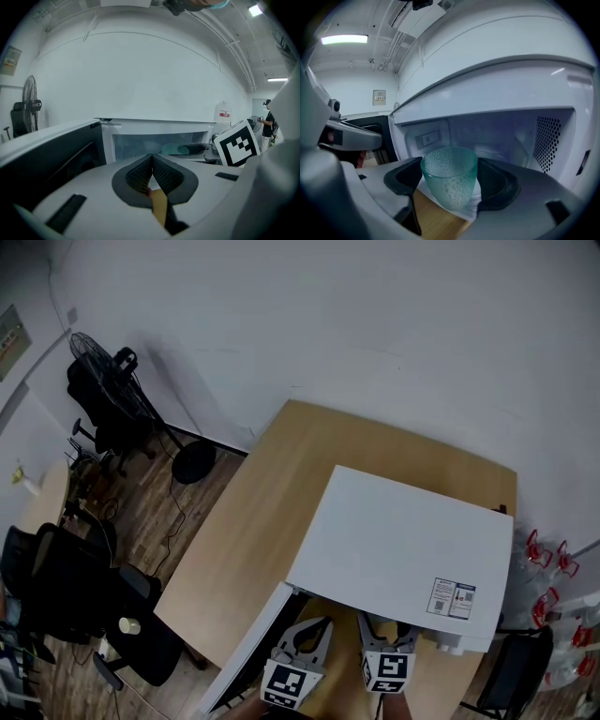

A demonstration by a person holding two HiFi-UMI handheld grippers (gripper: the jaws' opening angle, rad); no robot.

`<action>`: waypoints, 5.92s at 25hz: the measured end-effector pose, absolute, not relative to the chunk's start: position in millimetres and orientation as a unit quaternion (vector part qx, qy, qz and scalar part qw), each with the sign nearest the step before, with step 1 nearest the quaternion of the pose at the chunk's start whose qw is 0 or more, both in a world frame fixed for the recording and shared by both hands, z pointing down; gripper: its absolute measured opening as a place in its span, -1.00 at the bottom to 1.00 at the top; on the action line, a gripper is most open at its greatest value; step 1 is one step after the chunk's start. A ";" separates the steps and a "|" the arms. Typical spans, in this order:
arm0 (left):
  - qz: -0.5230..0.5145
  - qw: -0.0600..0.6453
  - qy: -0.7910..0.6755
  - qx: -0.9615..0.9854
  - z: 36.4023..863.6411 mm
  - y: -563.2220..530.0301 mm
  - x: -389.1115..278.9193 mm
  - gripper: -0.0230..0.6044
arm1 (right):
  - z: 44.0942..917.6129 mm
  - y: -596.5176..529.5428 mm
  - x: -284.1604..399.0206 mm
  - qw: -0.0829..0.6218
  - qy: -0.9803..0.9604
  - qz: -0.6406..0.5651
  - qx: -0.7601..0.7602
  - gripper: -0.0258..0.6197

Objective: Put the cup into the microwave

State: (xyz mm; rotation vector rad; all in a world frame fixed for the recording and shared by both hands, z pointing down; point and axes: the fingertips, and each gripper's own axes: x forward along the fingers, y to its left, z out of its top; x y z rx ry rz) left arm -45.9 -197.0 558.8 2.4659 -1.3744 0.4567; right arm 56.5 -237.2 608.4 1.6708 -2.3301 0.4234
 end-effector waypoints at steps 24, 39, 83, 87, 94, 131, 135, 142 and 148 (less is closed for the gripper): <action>0.175 0.158 -0.472 0.849 580.4 -208.7 -47.1 -0.85 | 614.7 -259.5 56.0 0.100 -0.795 0.142 0.582 0.19; 0.162 0.141 -0.483 0.849 559.6 -198.4 -54.4 -0.85 | 590.8 -248.1 56.1 0.093 -0.797 0.123 0.584 0.19; 0.100 0.064 -0.454 0.883 476.9 -66.0 -71.0 -0.85 | 500.8 -64.2 54.0 0.070 -0.768 0.070 0.633 -0.48; 0.099 0.062 -0.452 0.884 475.0 -49.3 -74.0 -0.85 | 502.4 -43.2 50.8 0.073 -0.767 0.072 0.633 -0.52; 0.099 0.060 -0.450 0.885 470.4 -26.4 -77.2 -0.85 | 506.6 -14.6 49.1 0.079 -0.765 0.075 0.635 -0.60; 0.093 0.048 -0.451 0.886 463.5 12.7 -83.8 -0.85 | 499.0 28.5 36.6 0.083 -0.775 0.056 0.624 -0.87; 0.092 0.047 -0.450 0.887 465.4 13.0 -81.2 -0.85 | 500.4 28.7 37.7 0.085 -0.776 0.057 0.622 -0.87; 0.095 0.049 -0.451 0.886 466.9 11.6 -80.6 -0.85 | 499.8 27.9 38.4 0.087 -0.777 0.059 0.621 -0.87; 0.097 0.051 -0.451 0.886 466.7 10.5 -79.6 -0.85 | 499.1 25.6 38.0 0.085 -0.779 0.059 0.619 -0.87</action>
